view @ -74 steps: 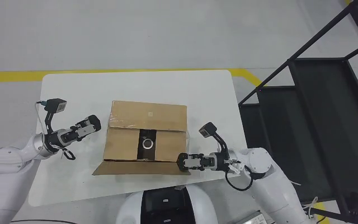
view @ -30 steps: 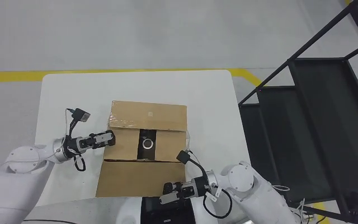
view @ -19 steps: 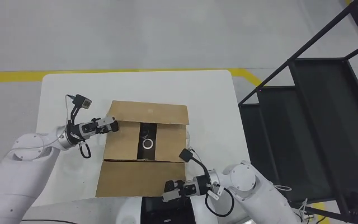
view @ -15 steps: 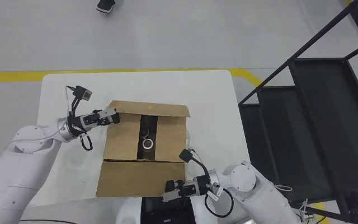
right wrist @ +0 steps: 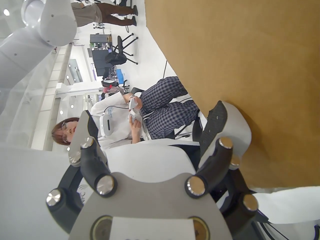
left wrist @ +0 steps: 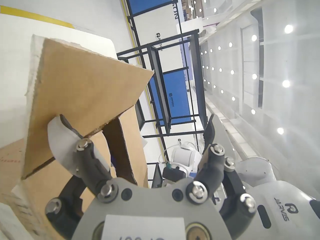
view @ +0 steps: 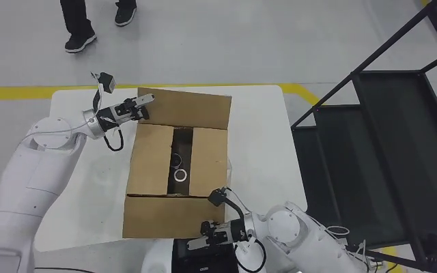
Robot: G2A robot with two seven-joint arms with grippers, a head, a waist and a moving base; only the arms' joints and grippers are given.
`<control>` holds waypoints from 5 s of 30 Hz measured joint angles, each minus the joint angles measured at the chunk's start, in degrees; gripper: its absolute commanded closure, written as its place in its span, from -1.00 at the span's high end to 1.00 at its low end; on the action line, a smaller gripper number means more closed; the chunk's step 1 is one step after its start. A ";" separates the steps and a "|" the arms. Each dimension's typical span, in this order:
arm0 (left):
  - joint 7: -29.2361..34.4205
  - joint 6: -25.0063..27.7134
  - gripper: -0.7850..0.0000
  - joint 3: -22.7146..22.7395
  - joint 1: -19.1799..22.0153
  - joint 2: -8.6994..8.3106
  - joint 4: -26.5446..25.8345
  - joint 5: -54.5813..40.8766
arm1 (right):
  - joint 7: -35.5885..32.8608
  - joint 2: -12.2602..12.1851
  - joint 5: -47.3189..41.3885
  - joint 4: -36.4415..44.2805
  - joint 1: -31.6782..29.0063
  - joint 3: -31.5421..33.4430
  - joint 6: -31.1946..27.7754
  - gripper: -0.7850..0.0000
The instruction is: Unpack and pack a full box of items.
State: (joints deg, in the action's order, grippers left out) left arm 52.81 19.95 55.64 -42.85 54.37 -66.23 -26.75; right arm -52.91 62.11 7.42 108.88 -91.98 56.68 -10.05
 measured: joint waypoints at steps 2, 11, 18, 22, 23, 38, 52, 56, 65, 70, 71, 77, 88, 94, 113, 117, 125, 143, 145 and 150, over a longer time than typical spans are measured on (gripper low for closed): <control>0.09 0.05 1.00 0.05 -0.09 -0.03 -0.09 -0.05 | 0.74 0.07 0.05 -0.38 0.41 -0.62 0.04 1.00; 0.12 0.07 1.00 0.06 -0.10 -0.04 -0.10 -0.08 | 0.91 0.07 -0.45 -0.50 0.56 -0.73 0.25 1.00; -3.00 -0.98 1.00 0.14 0.10 0.30 -0.76 1.30 | 2.74 0.28 0.35 -1.78 1.20 -2.20 0.52 1.00; -5.46 -1.49 1.00 -1.95 2.16 1.36 0.43 5.46 | 3.98 0.65 -0.01 -4.32 1.96 -4.27 0.05 1.00; -6.18 -1.48 1.00 -2.96 2.93 1.79 1.11 7.13 | 4.38 0.79 -0.06 -5.42 2.35 -4.89 -0.21 1.00; -11.78 -0.02 1.00 -11.33 8.90 6.55 13.64 20.96 | 16.02 1.21 5.01 -8.74 3.47 -5.92 -2.45 1.00; -14.00 2.87 1.00 -5.88 8.70 6.39 14.92 17.95 | 23.17 1.39 7.52 -7.13 3.12 -5.28 -0.48 1.00; -14.77 4.40 1.00 -2.50 7.07 5.61 13.19 15.15 | 18.48 1.19 4.33 -4.62 2.50 -5.76 -0.52 1.00; -13.48 7.50 1.00 13.44 -7.81 1.04 1.83 1.03 | 15.53 0.32 -2.84 4.43 2.46 -0.51 4.85 1.00; -6.58 5.82 1.00 22.44 -19.74 -1.31 -4.64 -6.57 | 17.23 1.51 -3.35 3.88 8.43 -2.60 12.87 1.00; -4.51 5.47 1.00 24.31 -22.19 -1.79 -5.96 -7.36 | 17.82 1.97 -3.39 3.14 10.36 -3.74 14.36 1.00; 8.65 5.04 1.00 31.51 -29.97 -3.43 -10.57 -12.32 | 22.19 4.40 -2.66 -1.22 18.23 -9.51 21.04 1.00; 28.48 2.53 1.00 34.11 -30.14 -4.54 -11.39 -15.10 | 23.95 5.19 -2.54 -2.23 20.21 -10.94 22.33 1.00; 28.39 2.52 1.00 34.11 -30.15 -4.53 -11.39 -15.16 | 23.95 5.20 -2.54 -2.23 20.21 -10.95 22.33 1.00; 26.39 2.42 1.00 35.62 -31.85 -4.64 -18.16 -13.71 | 25.11 10.90 -11.39 -16.65 30.67 -18.50 16.72 1.00; 25.15 2.99 1.00 36.56 -32.11 -4.61 -18.78 -14.86 | 25.61 11.53 -12.04 -15.59 31.25 -18.52 10.73 1.00; 21.96 4.96 1.00 38.60 -32.84 -4.22 -20.62 -20.76 | 28.19 15.26 -13.31 -19.37 36.27 -23.71 2.47 1.00; 19.51 -4.38 1.00 40.35 -34.16 -5.08 -16.55 -6.43 | 31.68 27.94 -10.54 -33.20 47.48 -35.92 2.63 1.00; 17.39 -5.04 1.00 40.19 -34.47 -5.13 -15.28 -3.63 | 31.29 27.34 -8.91 -30.98 46.58 -34.98 4.32 1.00; 13.69 -6.60 1.00 39.70 -35.48 -5.28 -12.99 2.13 | 29.36 23.49 -2.30 -20.71 40.80 -29.93 11.26 1.00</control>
State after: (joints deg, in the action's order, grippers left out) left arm 66.50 13.35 95.33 -78.34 49.09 -79.21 -24.62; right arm -23.54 85.60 5.12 88.18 -51.18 26.75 1.21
